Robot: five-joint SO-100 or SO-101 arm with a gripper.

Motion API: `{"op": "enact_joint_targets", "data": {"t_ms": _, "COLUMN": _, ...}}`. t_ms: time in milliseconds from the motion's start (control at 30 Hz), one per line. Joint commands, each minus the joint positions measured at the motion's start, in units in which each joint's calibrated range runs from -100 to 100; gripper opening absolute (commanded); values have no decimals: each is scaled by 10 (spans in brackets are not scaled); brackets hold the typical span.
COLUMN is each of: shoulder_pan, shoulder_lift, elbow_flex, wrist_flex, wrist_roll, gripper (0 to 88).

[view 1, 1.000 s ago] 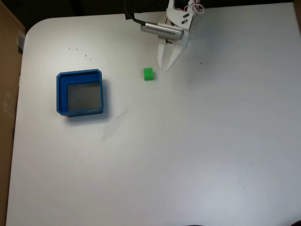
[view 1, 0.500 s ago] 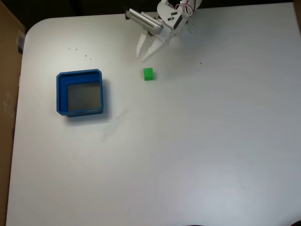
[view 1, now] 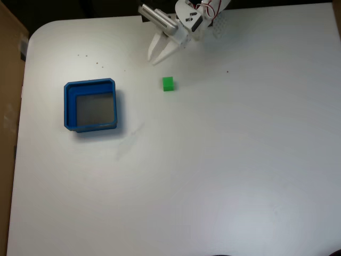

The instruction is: Pick up green cube and drop it in the blue box

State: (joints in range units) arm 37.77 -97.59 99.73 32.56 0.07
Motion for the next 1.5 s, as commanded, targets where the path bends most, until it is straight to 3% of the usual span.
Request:
{"op": "enact_joint_targets", "data": {"t_ms": 0, "shoulder_pan": 5, "shoulder_lift": -7, "elbow_flex": 0, "wrist_flex": -14, "wrist_roll": 0, "gripper": 21}}
{"op": "enact_joint_targets", "data": {"t_ms": 467, "shoulder_pan": 7, "shoulder_lift": 5, "elbow_flex": -26, "wrist_flex": -1, "wrist_roll": 0, "gripper": 21}}
{"op": "enact_joint_targets", "data": {"t_ms": 933, "shoulder_pan": 4, "shoulder_lift": 34, "elbow_flex": -172, "wrist_flex": 220, "wrist_roll": -1, "gripper": 21}}
{"op": "enact_joint_targets", "data": {"t_ms": 1467, "shoulder_pan": 2, "shoulder_lift": 135, "elbow_flex": -287, "wrist_flex": 227, "wrist_roll": 0, "gripper": 21}}
